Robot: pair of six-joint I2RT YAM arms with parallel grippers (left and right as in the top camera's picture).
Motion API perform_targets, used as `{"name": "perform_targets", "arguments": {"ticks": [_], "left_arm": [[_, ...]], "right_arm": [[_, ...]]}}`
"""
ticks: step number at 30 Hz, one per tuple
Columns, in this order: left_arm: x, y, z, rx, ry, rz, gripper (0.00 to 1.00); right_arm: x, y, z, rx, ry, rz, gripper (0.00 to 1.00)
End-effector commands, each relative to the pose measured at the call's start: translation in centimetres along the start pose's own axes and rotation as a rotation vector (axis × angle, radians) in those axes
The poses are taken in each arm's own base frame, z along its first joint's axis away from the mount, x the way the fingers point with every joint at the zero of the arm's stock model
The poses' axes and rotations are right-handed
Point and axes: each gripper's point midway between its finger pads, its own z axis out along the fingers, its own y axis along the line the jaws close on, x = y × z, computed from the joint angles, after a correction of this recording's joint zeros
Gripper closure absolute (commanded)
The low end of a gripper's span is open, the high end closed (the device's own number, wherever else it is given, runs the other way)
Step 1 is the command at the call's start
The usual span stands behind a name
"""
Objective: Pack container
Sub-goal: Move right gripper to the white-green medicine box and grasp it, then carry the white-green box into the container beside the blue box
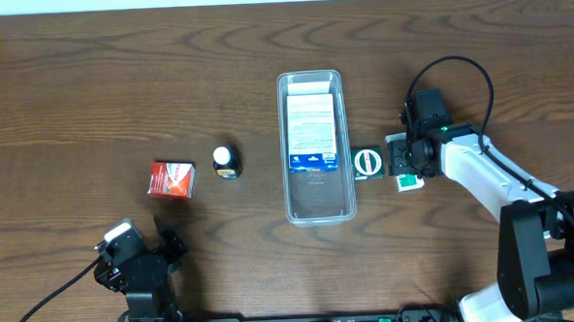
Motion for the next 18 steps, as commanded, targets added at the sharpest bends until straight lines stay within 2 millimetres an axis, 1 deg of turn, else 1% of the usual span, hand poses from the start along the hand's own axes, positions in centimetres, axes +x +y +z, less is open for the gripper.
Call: {"name": "perform_targets", "arguments": {"ticks": [1,3,6,8,10,12,14,15,18], "left_arm": [[0.6,0.2,0.3,-0.014,0.010,0.017,0.02],[0.6,0.2,0.3,-0.014,0.010,0.017,0.02],[0.6,0.2,0.3,-0.014,0.010,0.017,0.02],[0.6,0.2,0.3,-0.014,0.010,0.017,0.02],[0.6,0.2,0.3,-0.014,0.010,0.017,0.02],[0.6,0.2,0.3,-0.014,0.010,0.017,0.02],[0.6,0.2,0.3,-0.014,0.010,0.017,0.02],[0.6,0.2,0.3,-0.014,0.010,0.017,0.02],[0.6,0.2,0.3,-0.014,0.010,0.017,0.02]], "right_arm": [[0.1,-0.9,0.4,0.036,0.000,0.037,0.36],[-0.1,-0.8,0.4,0.031,-0.007,0.036,0.37],[-0.3,-0.7,0.4,0.029,-0.015,0.037,0.44],[-0.3,-0.8,0.4,0.029,-0.015,0.038,0.47],[-0.3,-0.8,0.5,0.031,-0.013,0.038,0.46],[0.0,-0.8,1.1,0.034,0.001,0.037,0.43],[0.3,-0.8,2.0,0.039,0.022,0.034,0.43],[0.7,-0.9,2.5,0.044,0.038,0.033,0.46],[1.1,-0.9,3.2,0.050,0.058,0.032,0.52]]}}
